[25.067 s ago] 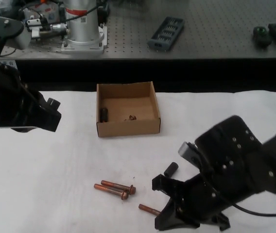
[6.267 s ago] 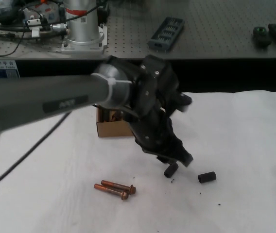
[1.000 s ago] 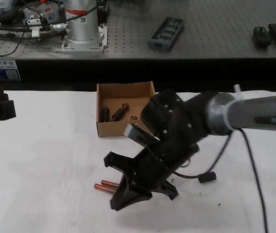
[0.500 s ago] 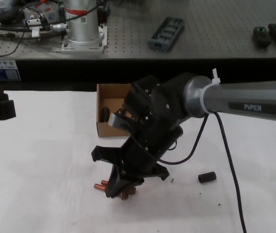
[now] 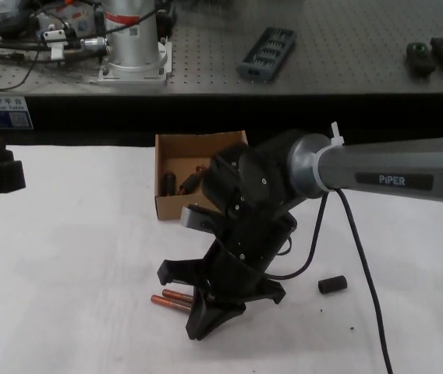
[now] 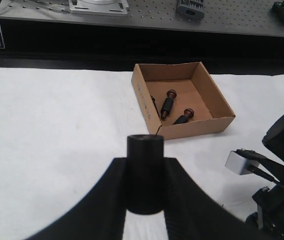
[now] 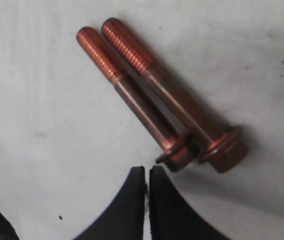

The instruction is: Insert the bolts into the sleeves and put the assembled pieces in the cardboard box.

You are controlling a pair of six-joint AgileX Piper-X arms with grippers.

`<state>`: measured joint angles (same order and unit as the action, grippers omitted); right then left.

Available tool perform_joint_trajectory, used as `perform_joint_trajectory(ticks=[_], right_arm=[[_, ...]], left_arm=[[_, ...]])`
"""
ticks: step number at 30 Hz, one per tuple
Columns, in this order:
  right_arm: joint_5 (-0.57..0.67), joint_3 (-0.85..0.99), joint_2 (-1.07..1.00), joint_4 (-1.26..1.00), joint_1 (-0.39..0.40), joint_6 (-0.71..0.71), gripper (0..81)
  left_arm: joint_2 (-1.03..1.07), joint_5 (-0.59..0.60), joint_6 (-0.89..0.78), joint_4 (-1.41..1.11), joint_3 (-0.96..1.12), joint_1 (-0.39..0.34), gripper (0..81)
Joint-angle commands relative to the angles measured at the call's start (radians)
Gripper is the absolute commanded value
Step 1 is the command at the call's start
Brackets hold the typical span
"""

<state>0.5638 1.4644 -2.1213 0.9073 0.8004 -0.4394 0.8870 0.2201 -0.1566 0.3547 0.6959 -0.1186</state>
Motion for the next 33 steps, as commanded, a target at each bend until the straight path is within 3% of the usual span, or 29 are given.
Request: perform_joint_trajectory(ticks=[1,8,33], right_arm=[[-0.015,0.005,0.001,0.003,-0.012,0.014,4.3],[-0.106,0.005,0.001,0.001,-0.012,0.050,4.3],[-0.216,0.068,0.001,-0.103,-0.082,0.097,4.3]], left_arm=[[-0.009,0.003,-0.001,-0.019,0.001,0.003,5.6],[-0.012,0.003,-0.001,-0.019,0.001,0.003,5.6],[-0.018,0.003,-0.001,-0.019,0.001,0.003,5.6]])
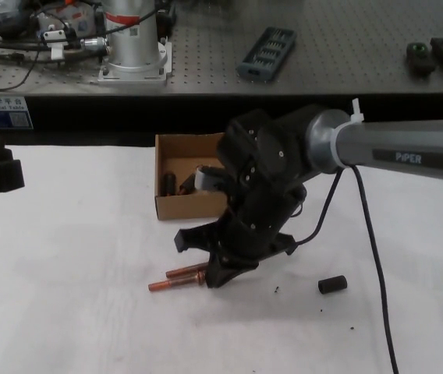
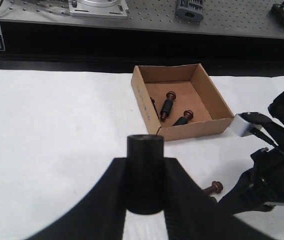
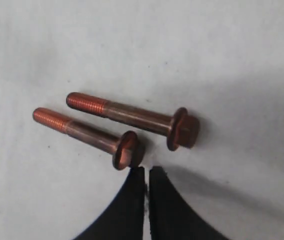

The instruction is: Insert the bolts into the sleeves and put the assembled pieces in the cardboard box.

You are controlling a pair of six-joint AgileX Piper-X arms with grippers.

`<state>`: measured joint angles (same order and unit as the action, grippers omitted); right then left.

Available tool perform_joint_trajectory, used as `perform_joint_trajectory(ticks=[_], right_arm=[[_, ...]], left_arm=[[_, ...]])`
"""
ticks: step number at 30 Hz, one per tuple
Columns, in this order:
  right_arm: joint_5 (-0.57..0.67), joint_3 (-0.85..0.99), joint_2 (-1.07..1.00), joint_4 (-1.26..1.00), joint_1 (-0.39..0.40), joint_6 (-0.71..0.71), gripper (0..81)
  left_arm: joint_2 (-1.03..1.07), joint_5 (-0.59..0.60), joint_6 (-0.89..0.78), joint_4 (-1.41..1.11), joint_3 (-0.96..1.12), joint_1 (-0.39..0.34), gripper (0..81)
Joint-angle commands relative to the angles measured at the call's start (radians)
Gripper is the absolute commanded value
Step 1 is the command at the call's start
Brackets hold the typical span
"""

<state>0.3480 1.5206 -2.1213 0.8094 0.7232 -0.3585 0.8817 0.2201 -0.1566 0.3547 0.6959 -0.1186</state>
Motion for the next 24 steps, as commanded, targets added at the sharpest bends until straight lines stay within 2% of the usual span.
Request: perform_joint_trajectory(ticks=[1,24], right_arm=[[-0.001,0.012,0.001,-0.011,-0.007,0.016,4.3],[0.012,0.014,-0.041,-0.085,-0.026,-0.001,4.3]], left_arm=[[-0.012,0.003,-0.001,-0.019,0.001,0.003,5.6],[-0.012,0.003,0.007,-0.019,0.001,0.003,5.6]])
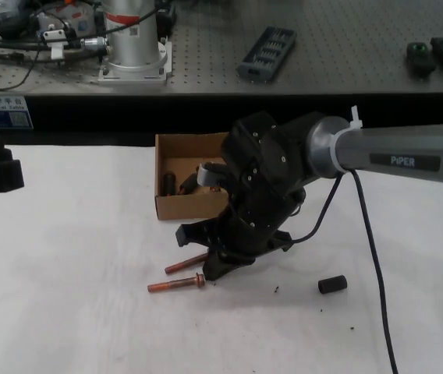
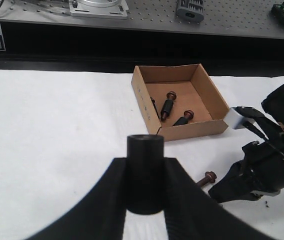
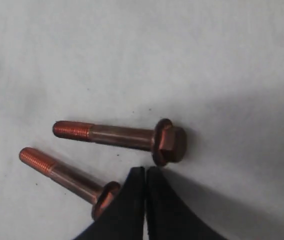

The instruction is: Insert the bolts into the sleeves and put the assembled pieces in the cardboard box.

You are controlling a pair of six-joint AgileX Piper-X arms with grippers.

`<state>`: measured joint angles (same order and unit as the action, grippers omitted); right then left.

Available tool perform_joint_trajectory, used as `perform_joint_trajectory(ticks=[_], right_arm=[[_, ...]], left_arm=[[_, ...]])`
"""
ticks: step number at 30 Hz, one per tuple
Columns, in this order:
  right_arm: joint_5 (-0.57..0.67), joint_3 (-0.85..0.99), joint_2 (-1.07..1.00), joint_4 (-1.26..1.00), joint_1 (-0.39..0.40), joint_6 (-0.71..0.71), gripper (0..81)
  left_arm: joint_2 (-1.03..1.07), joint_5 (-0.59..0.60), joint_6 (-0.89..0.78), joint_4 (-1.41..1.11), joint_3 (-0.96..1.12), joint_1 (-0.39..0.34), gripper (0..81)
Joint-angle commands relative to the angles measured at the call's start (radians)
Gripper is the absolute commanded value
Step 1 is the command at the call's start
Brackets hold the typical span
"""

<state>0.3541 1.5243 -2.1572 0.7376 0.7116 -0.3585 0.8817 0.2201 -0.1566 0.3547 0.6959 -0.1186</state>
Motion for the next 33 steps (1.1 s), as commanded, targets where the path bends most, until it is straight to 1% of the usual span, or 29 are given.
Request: perform_joint_trajectory(ticks=[1,7,10,15,20,22,23,24,26,28,29,30,33], right_arm=[[0.006,0.011,-0.005,-0.018,-0.018,-0.001,4.3],[0.003,0.013,-0.005,-0.032,-0.053,-0.008,4.3],[0.024,0.021,-0.005,-0.036,-0.064,-0.010,4.3],[0.022,0.054,-0.005,-0.037,-0.061,-0.126,4.3],[0.030,0.096,-0.003,-0.027,-0.038,-0.180,4.3],[0.027,0.115,0.002,0.011,-0.036,-0.183,2.8],[0.017,0.125,0.009,0.045,-0.034,-0.197,0.3],[0.014,0.131,0.016,0.071,-0.034,-0.219,3.5],[0.014,0.132,0.032,0.092,-0.034,-0.270,15.3],[-0.024,0.132,0.045,0.094,-0.034,-0.364,27.0],[-0.045,0.132,0.049,0.095,-0.034,-0.412,28.9],[-0.053,0.132,0.054,0.089,-0.034,-0.439,28.8],[-0.052,0.133,0.059,0.082,-0.027,-0.505,23.9]], left_arm=[[-0.012,0.003,0.007,-0.019,0.001,0.003,5.6],[-0.012,0.003,0.007,-0.019,0.001,0.003,5.6],[-0.012,0.003,0.007,-0.019,0.001,0.003,5.6],[-0.012,0.003,0.007,-0.019,0.001,0.003,5.6],[-0.012,0.003,0.007,-0.019,0.001,0.003,5.6],[-0.012,0.003,0.007,-0.019,0.001,0.003,5.6],[-0.012,0.003,0.007,-0.019,0.001,0.003,5.6],[-0.012,0.003,0.007,-0.019,0.001,0.003,5.6],[-0.012,0.003,0.007,-0.019,0.001,0.003,5.6],[-0.012,0.001,0.006,-0.019,0.001,0.003,5.6],[-0.012,0.001,0.006,-0.019,0.001,0.003,5.6],[-0.012,0.001,0.006,-0.019,0.001,0.003,5.6],[-0.027,0.001,0.006,-0.019,0.001,0.003,5.6]])
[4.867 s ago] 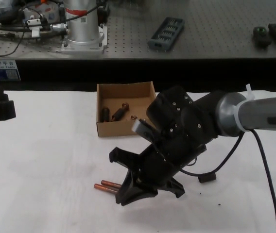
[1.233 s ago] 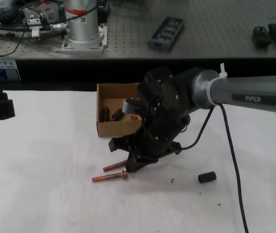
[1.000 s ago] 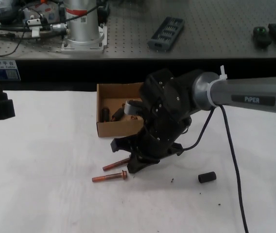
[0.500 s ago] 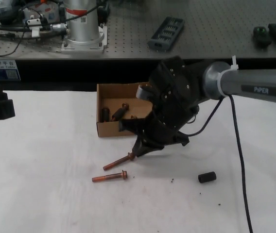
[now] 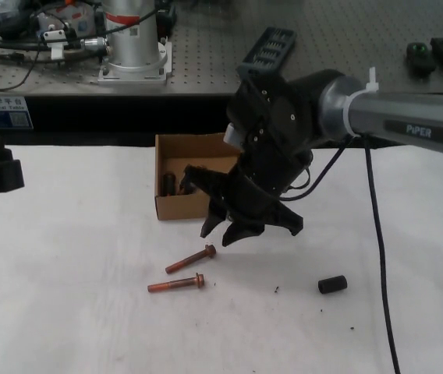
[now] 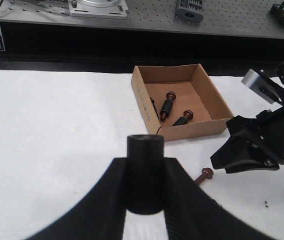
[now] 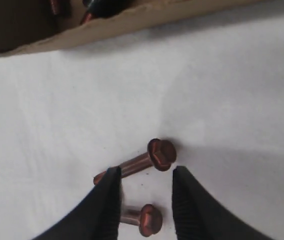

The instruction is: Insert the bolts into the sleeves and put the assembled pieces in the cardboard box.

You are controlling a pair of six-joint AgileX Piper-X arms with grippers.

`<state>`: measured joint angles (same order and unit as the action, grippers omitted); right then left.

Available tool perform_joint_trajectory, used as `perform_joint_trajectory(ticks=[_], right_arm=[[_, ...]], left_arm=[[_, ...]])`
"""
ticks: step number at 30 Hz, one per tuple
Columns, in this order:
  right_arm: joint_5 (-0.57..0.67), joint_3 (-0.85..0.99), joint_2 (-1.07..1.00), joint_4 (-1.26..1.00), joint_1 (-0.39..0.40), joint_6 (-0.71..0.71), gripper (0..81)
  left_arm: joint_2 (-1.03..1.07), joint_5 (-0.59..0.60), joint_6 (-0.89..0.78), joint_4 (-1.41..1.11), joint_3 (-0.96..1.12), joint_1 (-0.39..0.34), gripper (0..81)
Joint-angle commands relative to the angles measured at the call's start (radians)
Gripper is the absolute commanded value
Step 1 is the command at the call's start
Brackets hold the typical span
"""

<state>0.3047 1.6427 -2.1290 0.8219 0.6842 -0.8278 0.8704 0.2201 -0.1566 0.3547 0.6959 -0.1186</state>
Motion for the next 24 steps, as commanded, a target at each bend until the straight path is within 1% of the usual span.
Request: perform_joint_trajectory(ticks=[1,6,10,12,15,20,24], right_arm=[[-0.003,0.014,0.034,-0.002,0.003,-0.057,23.0],[-0.019,0.014,0.033,-0.020,0.039,-0.142,23.4],[-0.046,0.014,0.033,-0.018,0.070,-0.151,23.4],[-0.057,0.014,0.033,-0.017,0.083,-0.195,23.4],[-0.072,0.014,0.033,-0.027,0.094,-0.260,23.4],[-0.093,0.014,0.033,-0.028,0.098,-0.295,23.3],[-0.093,0.014,0.033,-0.032,0.098,-0.371,23.3]], left_arm=[[-0.023,-0.007,0.006,-0.019,0.001,0.003,5.6],[-0.064,-0.058,0.006,-0.019,0.001,0.003,5.6],[-0.080,-0.058,0.007,-0.019,0.001,0.003,5.6],[-0.080,-0.058,0.010,-0.019,0.001,0.003,5.6],[-0.080,-0.058,0.010,-0.019,0.001,0.003,5.6],[-0.080,-0.058,0.010,-0.019,0.001,0.003,5.6],[-0.080,-0.058,0.010,-0.019,0.001,0.003,5.6]])
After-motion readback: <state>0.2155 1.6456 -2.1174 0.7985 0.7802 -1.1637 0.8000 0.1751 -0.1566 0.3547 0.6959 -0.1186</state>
